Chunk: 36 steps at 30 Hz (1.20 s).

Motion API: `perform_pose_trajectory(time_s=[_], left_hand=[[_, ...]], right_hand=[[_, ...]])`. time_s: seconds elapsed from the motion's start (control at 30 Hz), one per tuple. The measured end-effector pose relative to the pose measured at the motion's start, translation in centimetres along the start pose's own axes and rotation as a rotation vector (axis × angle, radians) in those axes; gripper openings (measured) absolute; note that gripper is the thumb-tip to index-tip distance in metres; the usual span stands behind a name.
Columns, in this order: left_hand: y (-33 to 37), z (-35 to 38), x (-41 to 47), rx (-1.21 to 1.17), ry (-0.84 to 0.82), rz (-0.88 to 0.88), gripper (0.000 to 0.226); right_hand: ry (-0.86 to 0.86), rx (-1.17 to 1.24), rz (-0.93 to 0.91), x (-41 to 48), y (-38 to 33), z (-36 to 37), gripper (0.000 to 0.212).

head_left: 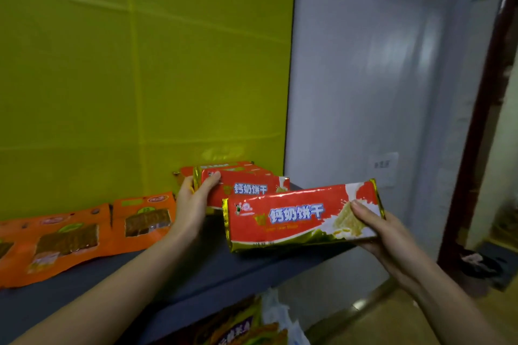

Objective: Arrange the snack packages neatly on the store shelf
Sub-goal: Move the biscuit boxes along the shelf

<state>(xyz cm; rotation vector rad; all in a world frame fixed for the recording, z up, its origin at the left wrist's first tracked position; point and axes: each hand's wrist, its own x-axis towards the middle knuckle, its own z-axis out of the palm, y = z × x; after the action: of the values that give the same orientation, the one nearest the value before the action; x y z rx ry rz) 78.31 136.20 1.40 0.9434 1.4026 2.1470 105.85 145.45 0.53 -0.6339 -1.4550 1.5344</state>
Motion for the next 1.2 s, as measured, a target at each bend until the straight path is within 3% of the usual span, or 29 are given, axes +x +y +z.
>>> perform_pose_trajectory(time_s=[0.13, 0.3, 0.43, 0.5, 0.67, 0.83, 1.0, 1.2], left_hand=[[-2.5, 1.3, 1.3, 0.013, 0.032, 0.011, 0.040], [-3.4, 2.1, 1.8, 0.022, 0.085, -0.028, 0.052], [-3.5, 1.8, 1.4, 0.171, 0.065, -0.019, 0.031], [-3.5, 1.7, 1.1, 0.236, 0.079, -0.022, 0.025], [-3.3, 1.3, 0.9, 0.418, 0.072, -0.022, 0.032], [-3.2, 1.1, 1.1, 0.521, 0.216, 0.024, 0.033], [-2.8, 0.9, 1.0, 0.434, 0.275, -0.013, 0.029], [-2.6, 1.8, 0.6, 0.450, 0.351, -0.003, 0.026]], right_hand=[[-0.099, 0.023, 0.049, 5.0, 1.8, -1.7, 0.100], [-0.232, 0.022, 0.097, 10.4, 3.0, -3.2, 0.110], [-0.319, 0.020, 0.112, 13.3, 4.4, -3.5, 0.114], [-0.360, 0.019, 0.119, 14.2, 5.2, -3.5, 0.107], [-0.479, -0.127, 0.059, 15.7, 5.7, -3.0, 0.076], [-0.636, -0.343, 0.038, 16.8, 6.0, -2.0, 0.047], [-0.629, -0.415, 0.001, 17.9, 6.2, -1.0, 0.043], [-0.491, -0.504, -0.076, 18.1, 7.3, 0.9, 0.049]])
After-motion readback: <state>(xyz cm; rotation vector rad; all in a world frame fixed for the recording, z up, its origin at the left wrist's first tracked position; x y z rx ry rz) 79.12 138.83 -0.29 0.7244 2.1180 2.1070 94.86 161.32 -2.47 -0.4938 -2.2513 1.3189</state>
